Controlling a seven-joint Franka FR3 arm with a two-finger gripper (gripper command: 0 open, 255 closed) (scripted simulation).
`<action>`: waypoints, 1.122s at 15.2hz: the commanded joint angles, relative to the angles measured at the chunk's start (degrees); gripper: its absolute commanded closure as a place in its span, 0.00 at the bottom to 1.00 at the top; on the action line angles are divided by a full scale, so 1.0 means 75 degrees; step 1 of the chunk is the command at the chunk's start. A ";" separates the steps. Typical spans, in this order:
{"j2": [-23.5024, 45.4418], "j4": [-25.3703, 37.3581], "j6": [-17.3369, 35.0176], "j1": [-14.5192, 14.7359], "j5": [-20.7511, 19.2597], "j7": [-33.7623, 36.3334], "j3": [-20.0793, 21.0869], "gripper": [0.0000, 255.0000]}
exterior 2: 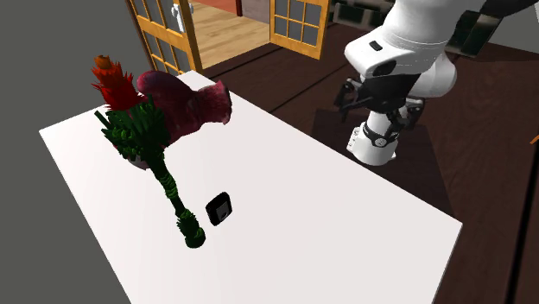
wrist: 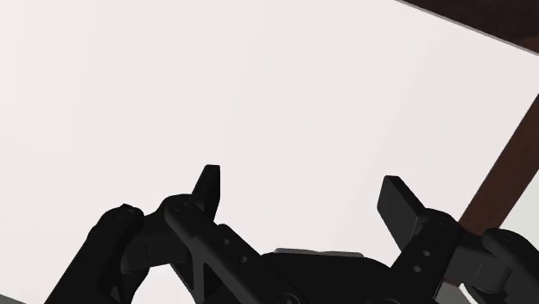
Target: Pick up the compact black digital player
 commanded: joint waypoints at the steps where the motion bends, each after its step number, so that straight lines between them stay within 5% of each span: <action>1: 0.0413 0.0061 0.0477 -0.0092 -0.0105 -0.0196 -0.0296 0.00; 10: 0.2392 0.0620 0.2338 -0.0370 -0.0051 -0.1183 -0.1554 0.00; 17: 0.4330 0.1571 0.3485 -0.0546 0.0865 -0.2320 -0.2359 0.00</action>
